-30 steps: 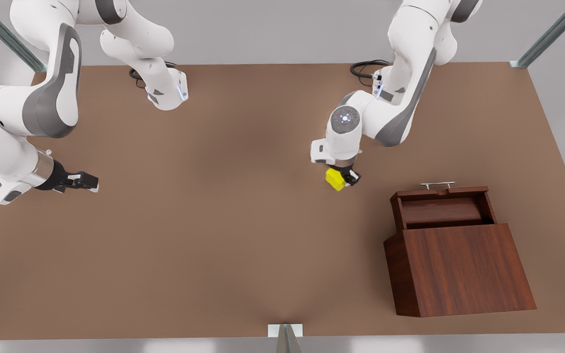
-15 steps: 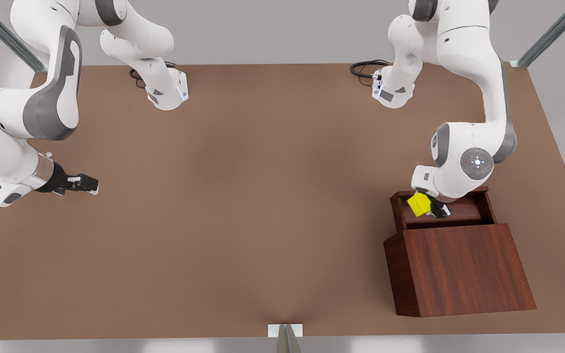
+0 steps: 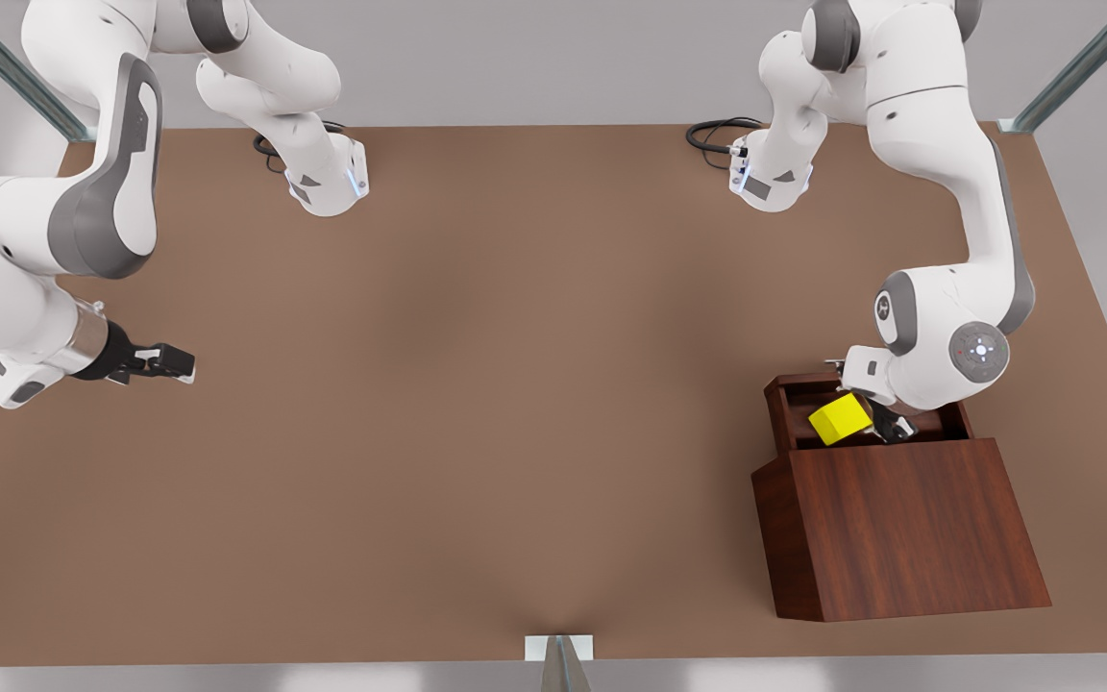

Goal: Open the drawer with left arm, place the square in the middle with right arm, and place the square in the drawer with left arm

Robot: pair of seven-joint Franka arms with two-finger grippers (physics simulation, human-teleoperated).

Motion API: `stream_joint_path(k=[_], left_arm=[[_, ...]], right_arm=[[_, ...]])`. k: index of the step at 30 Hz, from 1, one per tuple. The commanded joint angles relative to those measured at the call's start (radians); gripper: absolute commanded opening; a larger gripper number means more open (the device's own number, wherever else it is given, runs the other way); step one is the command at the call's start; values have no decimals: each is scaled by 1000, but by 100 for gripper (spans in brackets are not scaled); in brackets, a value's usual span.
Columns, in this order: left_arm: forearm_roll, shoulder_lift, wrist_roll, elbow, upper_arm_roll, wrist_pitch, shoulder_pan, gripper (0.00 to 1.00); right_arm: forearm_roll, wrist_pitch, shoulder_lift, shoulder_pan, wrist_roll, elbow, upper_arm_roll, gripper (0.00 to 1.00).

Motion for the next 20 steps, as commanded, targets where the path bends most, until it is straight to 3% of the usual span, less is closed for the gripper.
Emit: stream_joint_path(k=[1,3,6,11,20], left_arm=[[-6,0,-33,7,0,-6,0,100],[0,-1,-397,139,0,-182,-1,100],[3,-27,-714,232,-12,-199,2,100],[274,-127,-1313,324,-626,-207,422,100],[273,-204,-1377,269,-738,-193,537,100]], right_arm=[[0,0,0,0,0,0,0,100],[0,0,2,-2,0,2,0,100],[-6,8,-11,-3,-1,8,0,100],[-23,58,-49,-45,11,7,2,100],[-20,69,-41,-43,11,8,2,100]])
